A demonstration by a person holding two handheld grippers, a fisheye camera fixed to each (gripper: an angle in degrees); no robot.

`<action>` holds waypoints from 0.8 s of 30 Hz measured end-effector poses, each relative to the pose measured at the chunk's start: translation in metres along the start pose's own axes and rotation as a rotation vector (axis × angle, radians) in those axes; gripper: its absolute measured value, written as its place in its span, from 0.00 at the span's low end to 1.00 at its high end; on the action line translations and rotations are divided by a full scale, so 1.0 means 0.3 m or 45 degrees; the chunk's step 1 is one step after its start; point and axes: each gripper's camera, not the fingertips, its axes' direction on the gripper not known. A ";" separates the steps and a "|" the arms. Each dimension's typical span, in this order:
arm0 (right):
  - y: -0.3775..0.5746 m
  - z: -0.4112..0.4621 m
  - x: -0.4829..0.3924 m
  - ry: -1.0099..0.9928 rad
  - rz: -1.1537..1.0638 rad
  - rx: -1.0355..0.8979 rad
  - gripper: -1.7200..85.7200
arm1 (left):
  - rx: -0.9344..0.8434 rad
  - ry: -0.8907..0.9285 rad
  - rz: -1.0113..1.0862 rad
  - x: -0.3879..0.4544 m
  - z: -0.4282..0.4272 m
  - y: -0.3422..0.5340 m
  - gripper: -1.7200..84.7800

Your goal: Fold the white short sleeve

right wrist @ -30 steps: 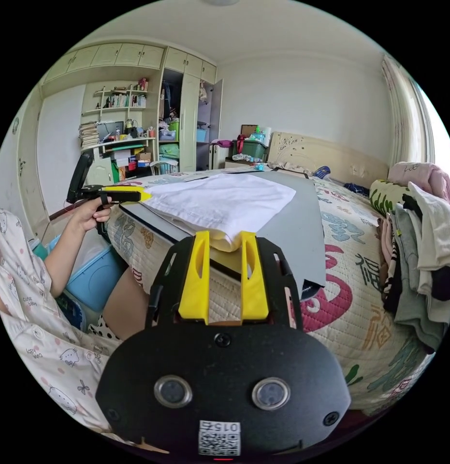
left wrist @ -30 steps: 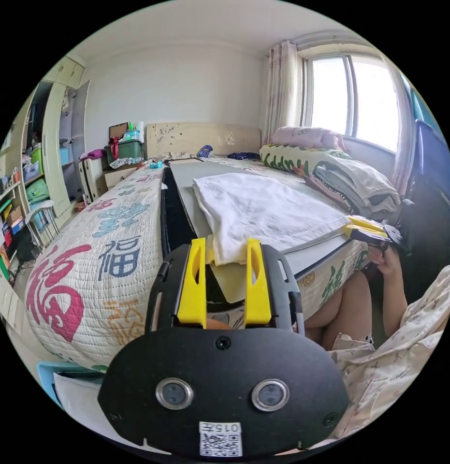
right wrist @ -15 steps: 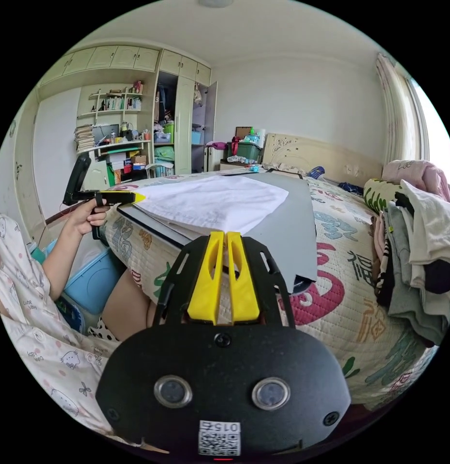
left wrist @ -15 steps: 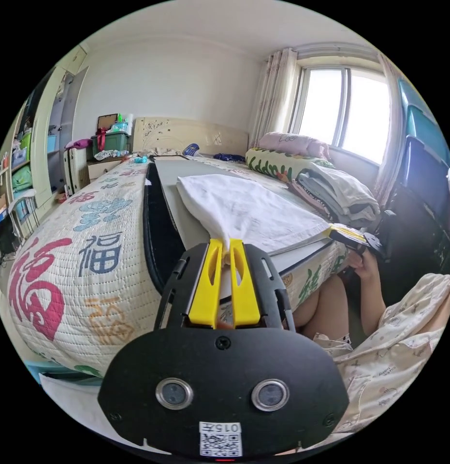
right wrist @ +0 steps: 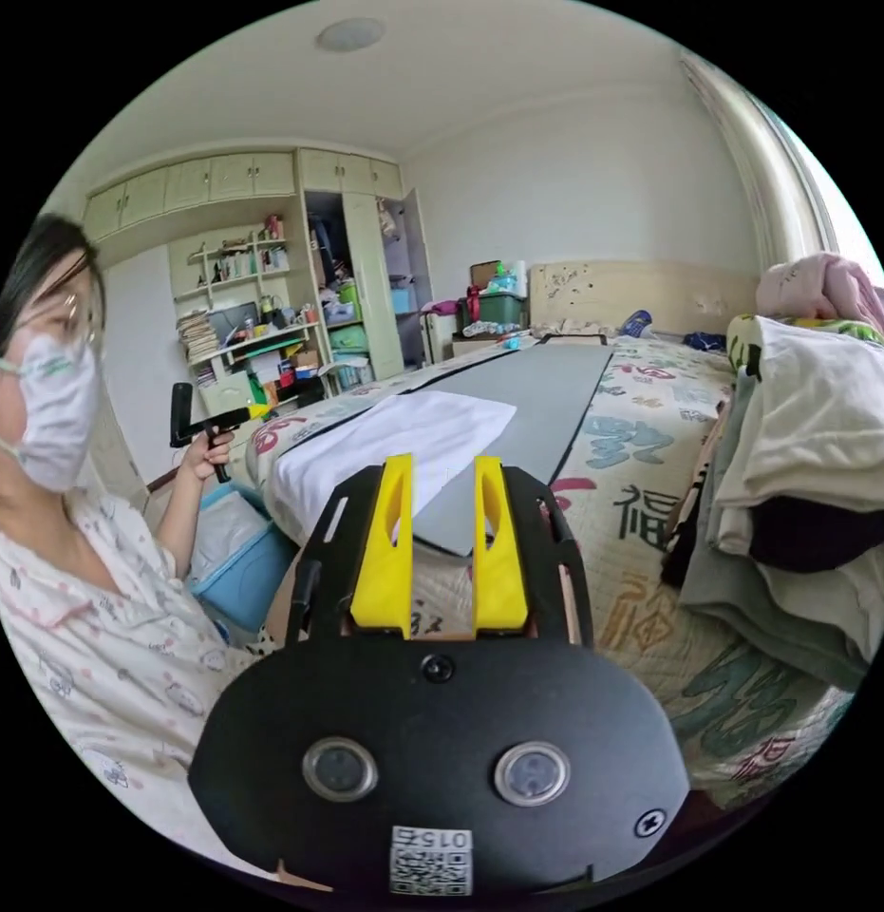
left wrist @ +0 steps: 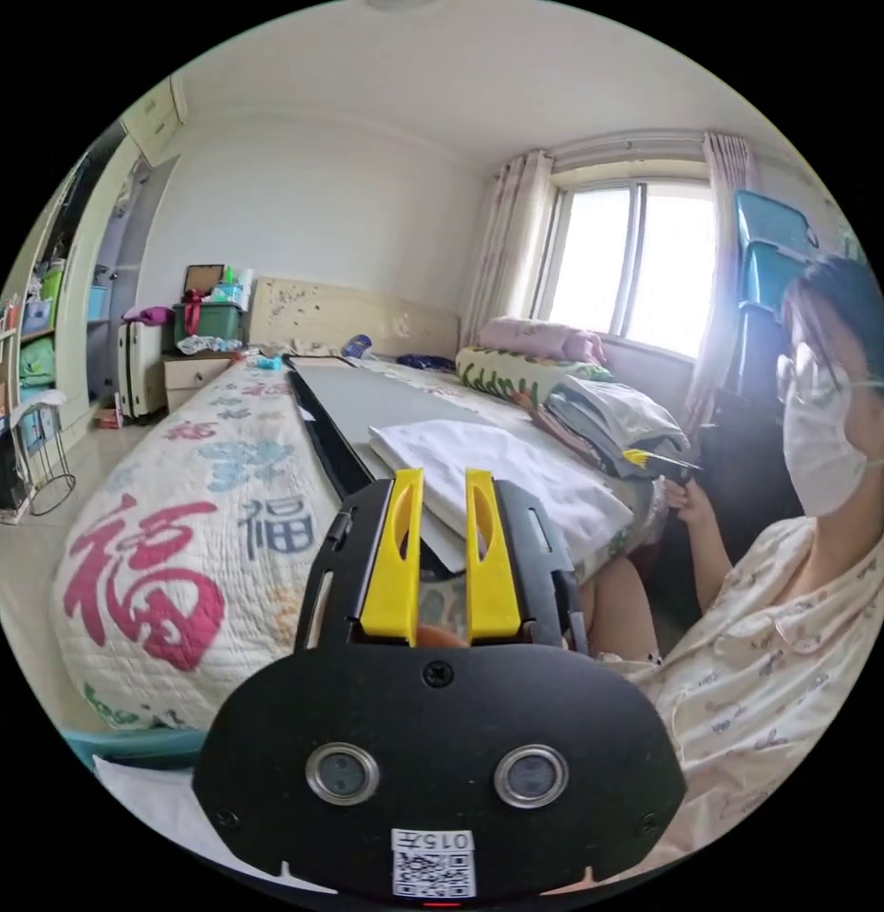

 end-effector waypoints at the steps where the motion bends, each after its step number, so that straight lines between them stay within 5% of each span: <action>1: -0.102 0.030 0.045 -0.037 0.055 -0.016 0.14 | -0.025 0.017 -0.014 -0.088 0.129 -0.080 0.12; 5: -0.412 0.244 0.160 -0.284 0.249 -0.178 0.17 | -0.278 0.088 -0.047 -0.352 0.787 -0.308 0.16; 11: -0.669 0.513 0.247 -0.284 0.518 -0.476 0.21 | -0.648 0.071 0.000 -0.648 1.595 -0.389 0.18; 24: -0.771 0.670 -0.002 -0.172 0.442 -0.615 0.13 | -0.766 0.111 0.068 -0.940 2.248 -0.494 0.18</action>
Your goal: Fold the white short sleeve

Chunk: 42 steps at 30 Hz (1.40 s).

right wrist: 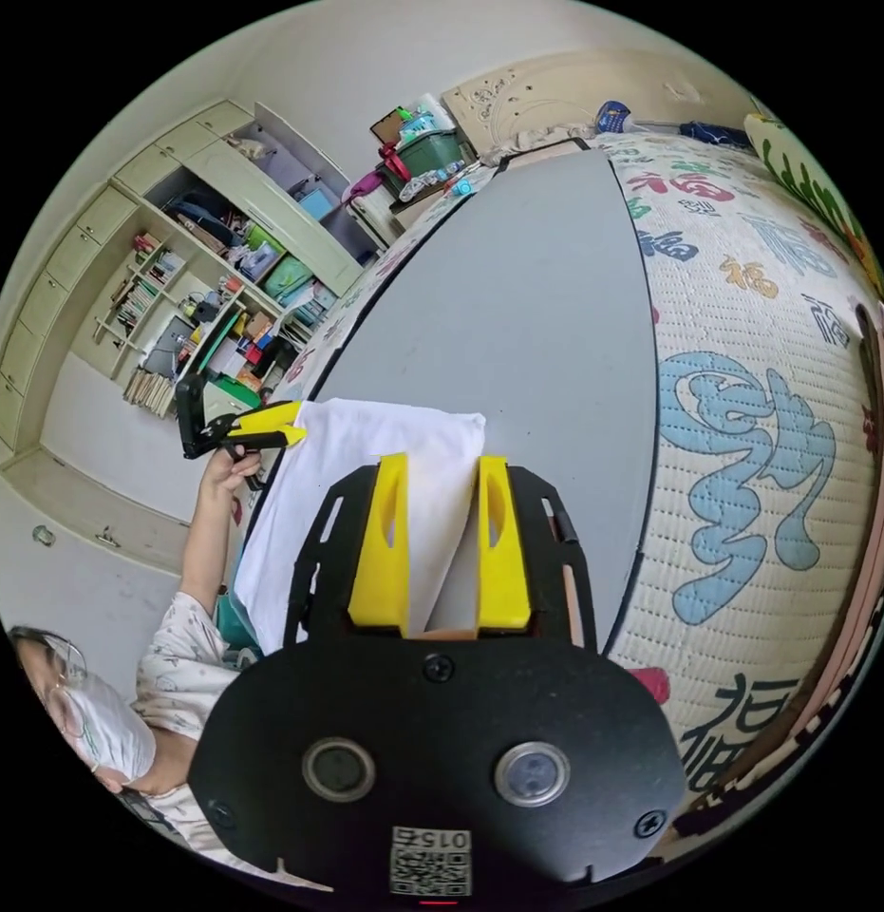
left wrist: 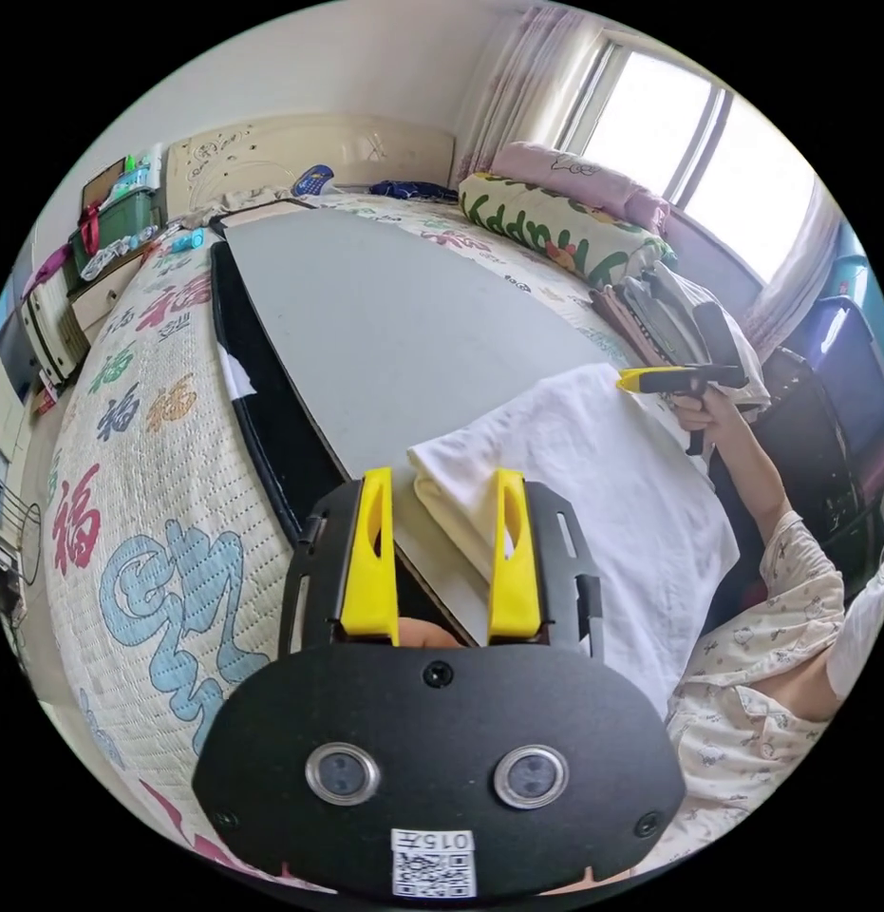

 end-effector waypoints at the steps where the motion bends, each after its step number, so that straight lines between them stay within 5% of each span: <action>1: 0.018 0.013 -0.025 0.017 0.002 -0.007 0.11 | -0.010 0.003 0.014 -0.015 0.019 -0.043 0.17; 9: 0.253 0.078 -0.261 0.118 -0.121 0.081 0.06 | -0.094 0.108 0.030 -0.101 0.061 -0.330 0.09; 12: 0.397 0.039 -0.359 0.088 -0.167 0.189 0.06 | -0.044 -0.033 0.114 -0.022 -0.052 -0.408 0.06; 21: 1.144 -0.397 -0.747 0.182 -0.544 0.708 0.04 | 0.635 -0.098 0.464 0.611 -1.023 -0.531 0.04; 26: 1.586 -0.592 -0.976 0.502 -0.644 1.056 0.04 | 0.929 -0.034 0.681 1.007 -1.396 -0.731 0.03; 34: 1.855 -0.680 -1.055 1.087 -0.544 1.297 0.04 | 1.082 0.166 0.824 1.438 -1.468 -1.355 0.03; 42: 1.574 -0.640 -0.739 1.460 -0.322 1.195 0.05 | 1.039 0.342 0.743 1.613 -1.212 -2.184 0.03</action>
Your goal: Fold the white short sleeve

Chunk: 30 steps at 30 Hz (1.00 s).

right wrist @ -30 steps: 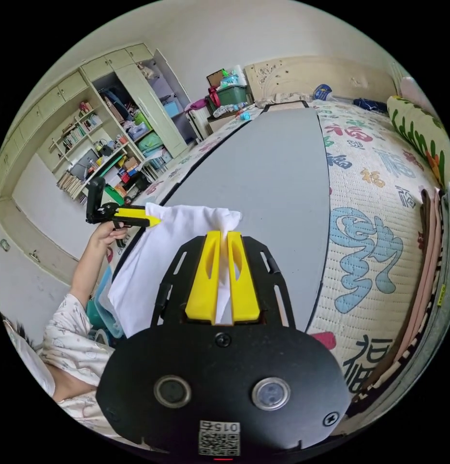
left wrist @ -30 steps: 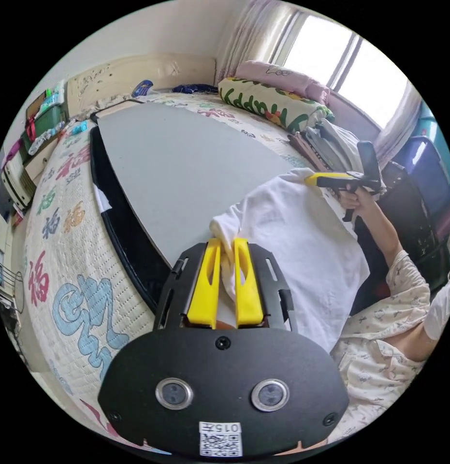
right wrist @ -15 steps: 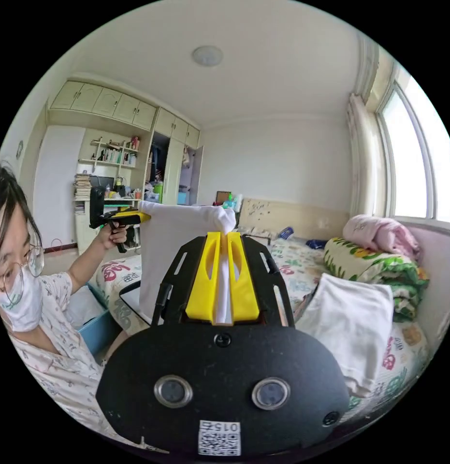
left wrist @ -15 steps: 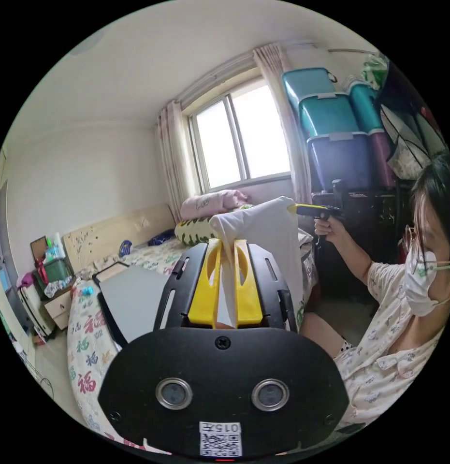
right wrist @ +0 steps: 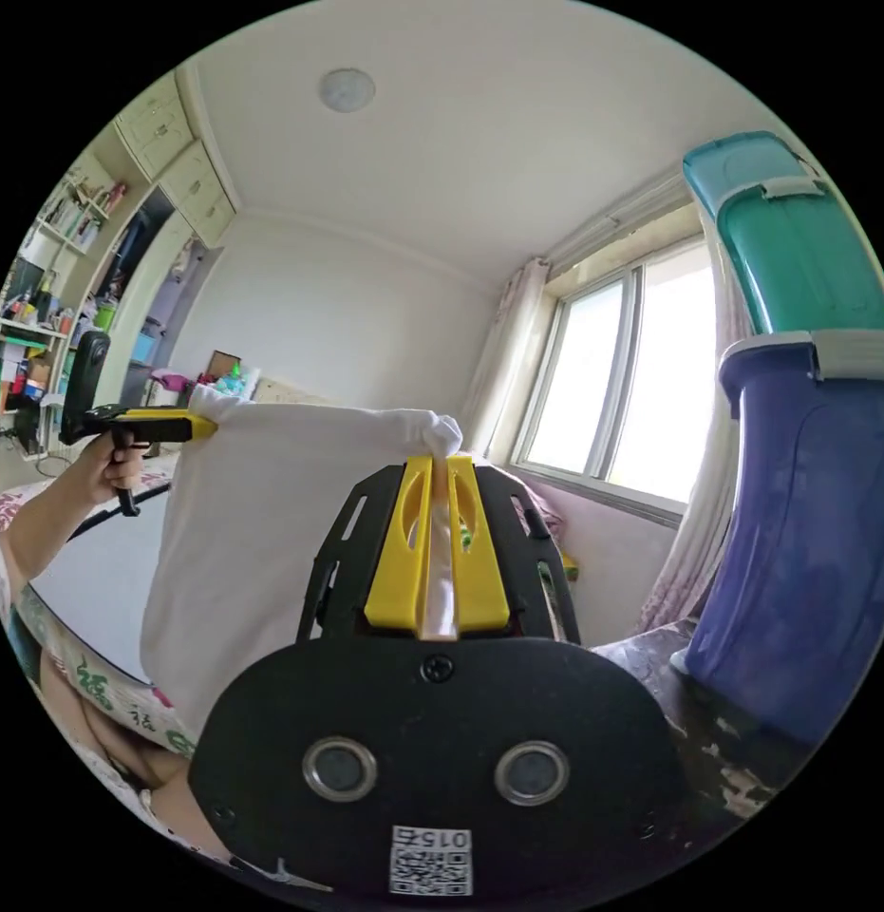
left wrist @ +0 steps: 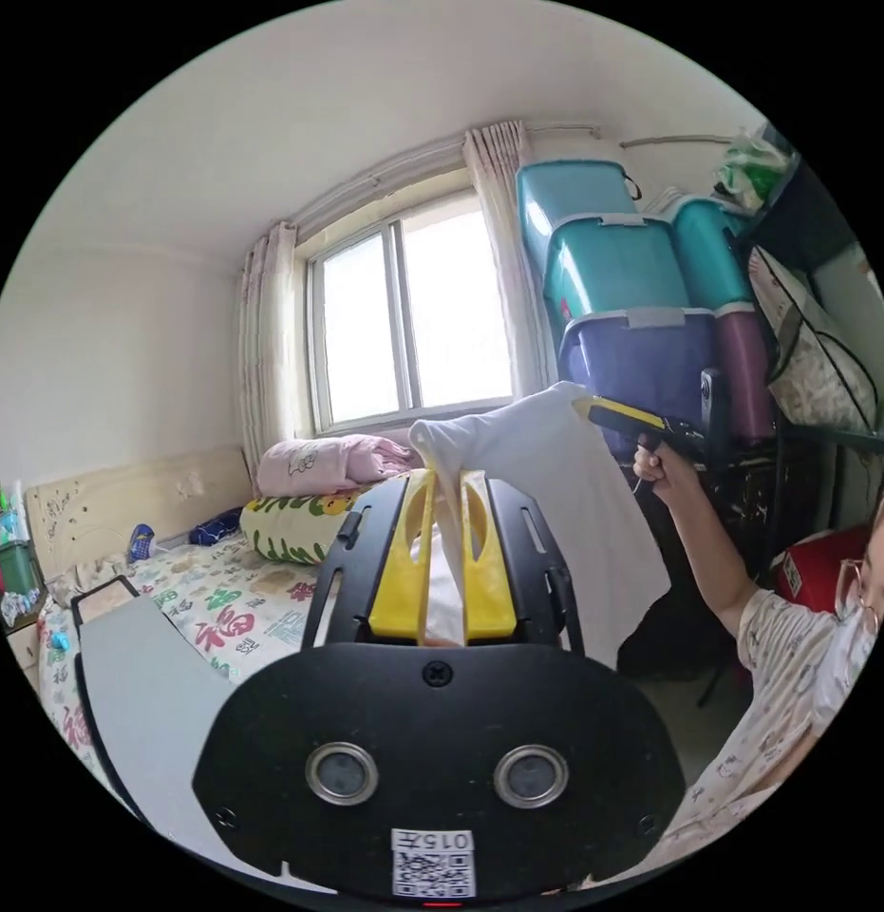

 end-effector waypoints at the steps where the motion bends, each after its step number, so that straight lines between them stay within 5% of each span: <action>1: 0.017 0.132 0.000 0.025 0.006 -0.061 0.05 | -0.017 0.006 -0.038 -0.079 0.125 -0.023 0.03; 11: 0.513 1.484 -0.262 0.182 -0.055 -0.729 0.06 | -0.421 -0.183 -0.334 -0.729 1.196 0.199 0.05; 16: 0.705 1.755 -0.404 0.306 -0.271 -0.818 0.05 | -0.481 -0.115 -0.416 -0.912 1.393 0.365 0.09; 22: 0.801 1.835 -0.331 0.192 -0.086 -0.770 0.06 | -0.398 0.004 -0.551 -0.984 1.258 0.274 0.12; 30: 0.862 1.764 -0.302 0.341 -0.027 -0.619 0.07 | -0.358 -0.518 -0.292 -0.615 0.474 -0.142 0.13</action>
